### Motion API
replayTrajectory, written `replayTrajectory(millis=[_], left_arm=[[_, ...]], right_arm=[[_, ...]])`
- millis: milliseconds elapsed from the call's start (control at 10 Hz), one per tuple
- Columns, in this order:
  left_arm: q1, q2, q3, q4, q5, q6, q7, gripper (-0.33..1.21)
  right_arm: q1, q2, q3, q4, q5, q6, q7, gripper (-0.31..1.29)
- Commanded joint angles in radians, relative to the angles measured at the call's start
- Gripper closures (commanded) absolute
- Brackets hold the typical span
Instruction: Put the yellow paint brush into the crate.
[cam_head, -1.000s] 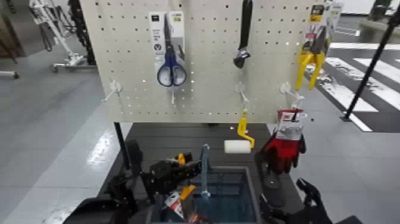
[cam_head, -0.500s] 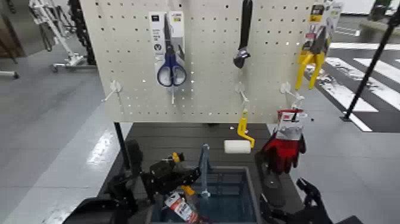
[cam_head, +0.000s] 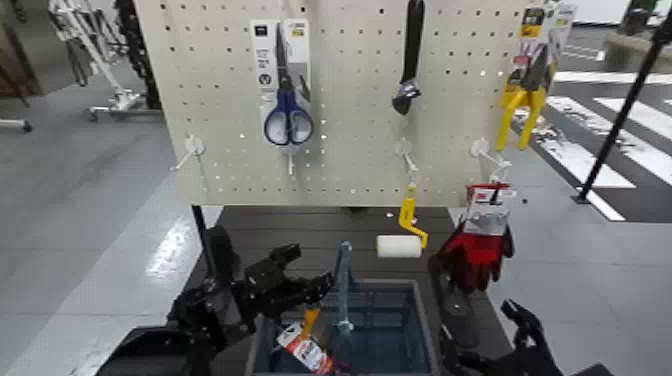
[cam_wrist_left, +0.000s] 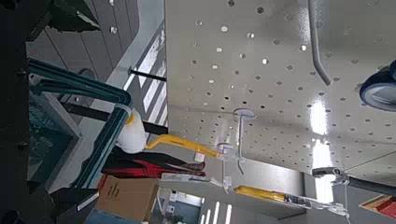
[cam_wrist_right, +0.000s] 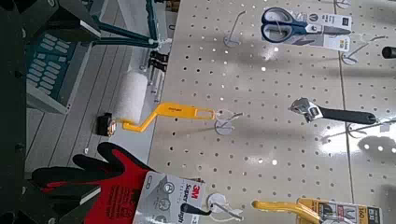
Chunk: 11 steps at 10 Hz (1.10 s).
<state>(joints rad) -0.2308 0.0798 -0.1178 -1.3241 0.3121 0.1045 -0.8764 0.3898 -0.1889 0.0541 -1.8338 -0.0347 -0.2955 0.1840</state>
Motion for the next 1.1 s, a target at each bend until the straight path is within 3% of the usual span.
replayTrajectory(millis=[100, 600, 900, 1100], left_arm=[[0.07, -0.002, 0.026, -0.124, -0.123, -0.022, 0.068, -0.1], [0.265, -0.04, 0.064, -0.285, -0.22, -0.163, 0.29, -0.1], [0.409, -0.109, 0.096, -0.362, -0.275, -0.281, 0.456, -0.1], [0.47, -0.149, 0.113, -0.374, -0.309, -0.35, 0.505, -0.08]], right_arm=[[0.004, -0.001, -0.003, -0.004, -0.001, -0.001, 0.0, 0.15], [0.021, -0.004, -0.014, -0.015, -0.005, -0.001, 0.0, 0.15], [0.034, -0.004, -0.023, -0.025, -0.005, -0.001, 0.0, 0.15], [0.044, -0.006, -0.03, -0.033, -0.005, -0.001, 0.0, 0.15]])
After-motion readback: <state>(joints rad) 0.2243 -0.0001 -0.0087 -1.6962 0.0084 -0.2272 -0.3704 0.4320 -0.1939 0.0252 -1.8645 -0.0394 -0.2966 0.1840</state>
